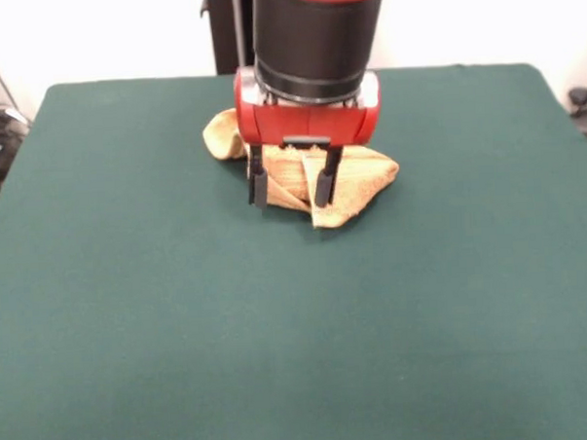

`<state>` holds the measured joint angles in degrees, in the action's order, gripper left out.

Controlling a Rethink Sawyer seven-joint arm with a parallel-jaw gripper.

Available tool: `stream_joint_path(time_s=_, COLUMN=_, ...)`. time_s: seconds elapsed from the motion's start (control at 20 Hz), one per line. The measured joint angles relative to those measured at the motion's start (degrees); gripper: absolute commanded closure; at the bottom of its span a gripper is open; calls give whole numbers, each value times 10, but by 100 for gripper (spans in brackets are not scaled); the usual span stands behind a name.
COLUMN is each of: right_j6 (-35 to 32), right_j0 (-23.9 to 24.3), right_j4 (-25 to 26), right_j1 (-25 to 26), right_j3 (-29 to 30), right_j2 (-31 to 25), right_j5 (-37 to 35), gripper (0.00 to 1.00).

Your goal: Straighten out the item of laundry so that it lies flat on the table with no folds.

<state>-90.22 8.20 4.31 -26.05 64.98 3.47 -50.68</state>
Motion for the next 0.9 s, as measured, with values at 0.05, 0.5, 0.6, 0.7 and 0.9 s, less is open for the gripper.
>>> stream_joint_path(time_s=0.05, right_j6=0, right_j0=1, right_j4=-1, right_j1=-9, right_j3=4, right_j2=0, right_j5=-1, gripper=0)
stream_joint_path(time_s=0.5, right_j6=0, right_j0=6, right_j4=-3, right_j1=-62, right_j3=44, right_j2=0, right_j5=-1, gripper=0)
stream_joint_path(time_s=0.6, right_j6=0, right_j0=7, right_j4=-3, right_j1=-70, right_j3=52, right_j2=0, right_j5=-1, gripper=0)
stream_joint_path(time_s=0.7, right_j6=0, right_j0=9, right_j4=-3, right_j1=-76, right_j3=58, right_j2=0, right_j5=-1, gripper=0)
stream_joint_path(time_s=0.9, right_j6=0, right_j0=14, right_j4=-3, right_j1=-86, right_j3=72, right_j2=0, right_j5=-1, gripper=0)
